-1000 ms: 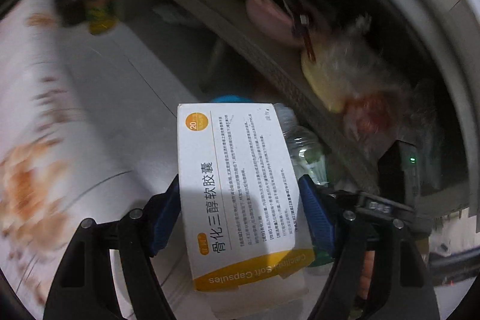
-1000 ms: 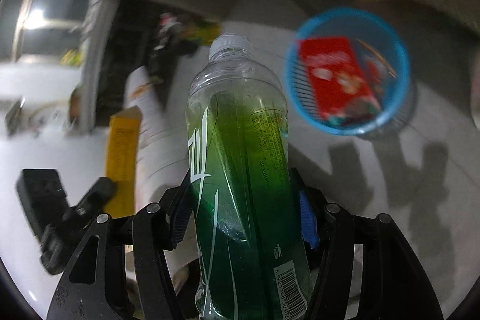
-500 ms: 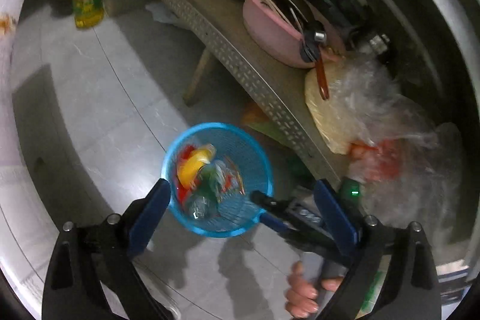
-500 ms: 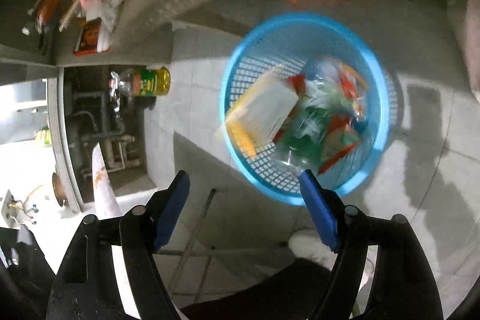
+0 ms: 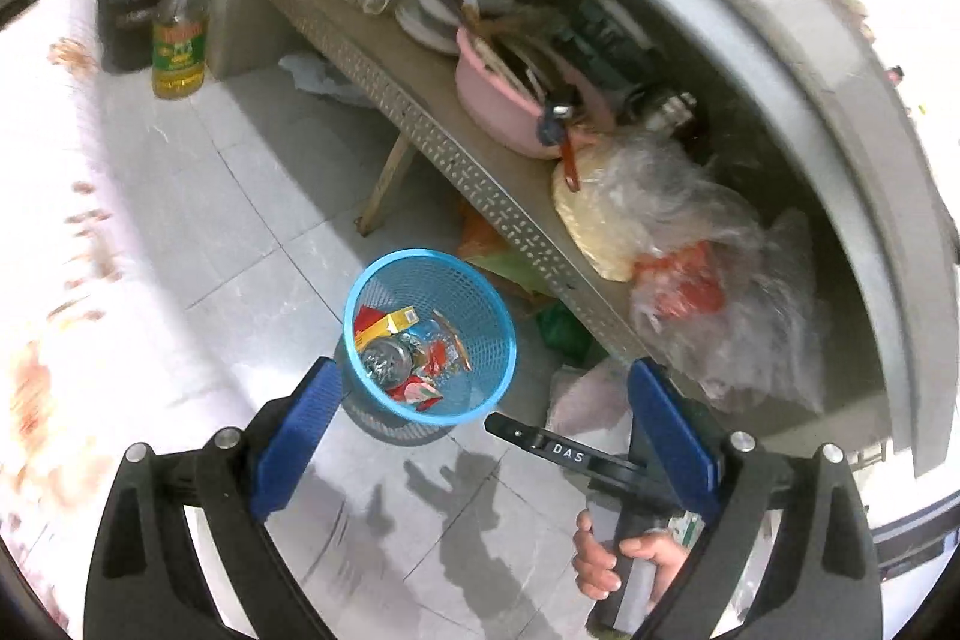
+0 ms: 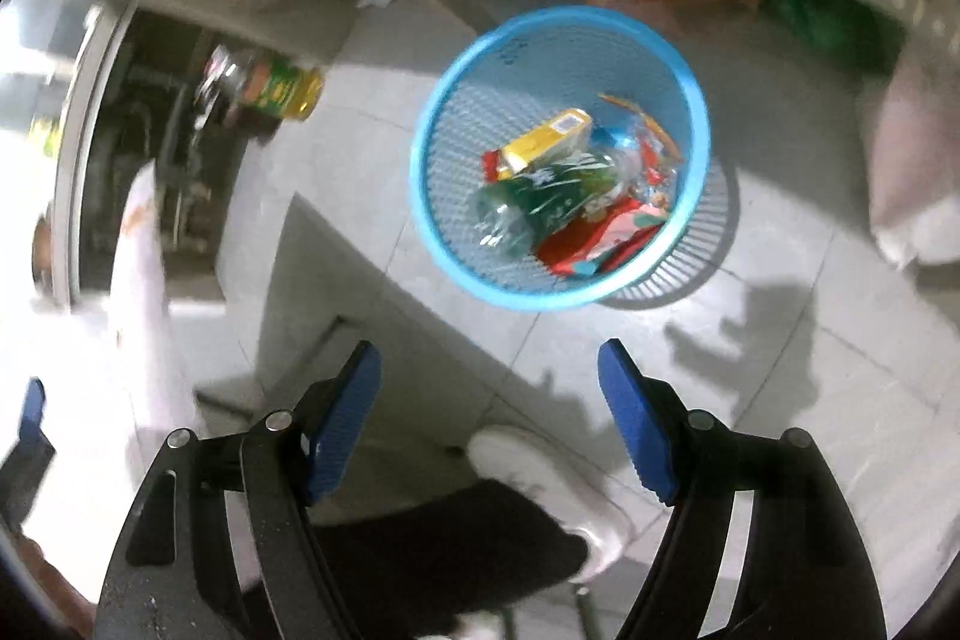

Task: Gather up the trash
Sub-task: 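Open both tools to drop the box and bottle into the wastebasket, then return to the table and reach the right tool to the beige cloth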

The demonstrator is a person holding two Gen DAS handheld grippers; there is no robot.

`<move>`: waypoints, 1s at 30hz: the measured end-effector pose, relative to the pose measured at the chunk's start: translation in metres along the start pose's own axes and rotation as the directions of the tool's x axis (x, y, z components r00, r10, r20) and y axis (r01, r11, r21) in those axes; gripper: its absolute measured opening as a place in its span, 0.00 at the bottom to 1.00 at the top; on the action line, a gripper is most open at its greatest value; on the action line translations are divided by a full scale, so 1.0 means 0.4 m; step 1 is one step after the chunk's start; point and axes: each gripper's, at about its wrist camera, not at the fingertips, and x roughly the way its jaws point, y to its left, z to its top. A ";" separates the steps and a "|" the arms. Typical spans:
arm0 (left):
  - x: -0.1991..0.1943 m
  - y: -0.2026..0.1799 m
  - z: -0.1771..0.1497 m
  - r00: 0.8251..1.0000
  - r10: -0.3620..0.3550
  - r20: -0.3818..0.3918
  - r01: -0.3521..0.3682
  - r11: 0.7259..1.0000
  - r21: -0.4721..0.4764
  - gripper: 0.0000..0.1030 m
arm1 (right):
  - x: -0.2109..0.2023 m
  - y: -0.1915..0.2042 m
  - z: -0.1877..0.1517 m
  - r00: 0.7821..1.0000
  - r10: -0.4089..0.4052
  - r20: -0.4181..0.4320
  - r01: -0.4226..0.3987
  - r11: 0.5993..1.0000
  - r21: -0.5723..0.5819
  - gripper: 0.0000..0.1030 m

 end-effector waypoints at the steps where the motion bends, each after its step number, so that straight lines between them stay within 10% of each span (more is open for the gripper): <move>1: -0.036 0.006 -0.023 1.000 -0.001 0.017 0.001 1.000 -0.002 0.91 | -0.018 0.030 -0.024 1.000 -0.004 0.010 0.004 0.999 -0.051 0.74; 8: -0.336 0.089 -0.247 0.970 0.160 0.182 -0.156 0.987 -0.032 0.91 | -0.107 0.240 -0.142 0.998 0.043 0.036 -0.026 0.925 -0.378 0.81; 15: -0.582 0.198 -0.476 0.861 0.420 0.285 -0.387 0.907 -0.168 0.91 | -0.149 0.446 -0.259 0.984 0.172 -0.042 -0.164 0.796 -0.582 0.82; 22: -0.751 0.343 -0.593 0.773 0.524 0.357 -0.407 0.842 -0.354 0.91 | -0.114 0.709 -0.409 0.947 0.250 -0.201 -0.314 0.599 -0.736 0.82; 30: -0.801 0.419 -0.600 0.722 0.561 0.405 -0.432 0.823 -0.369 0.90 | -0.006 0.923 -0.519 0.896 0.212 -0.390 -0.438 0.564 -0.700 0.76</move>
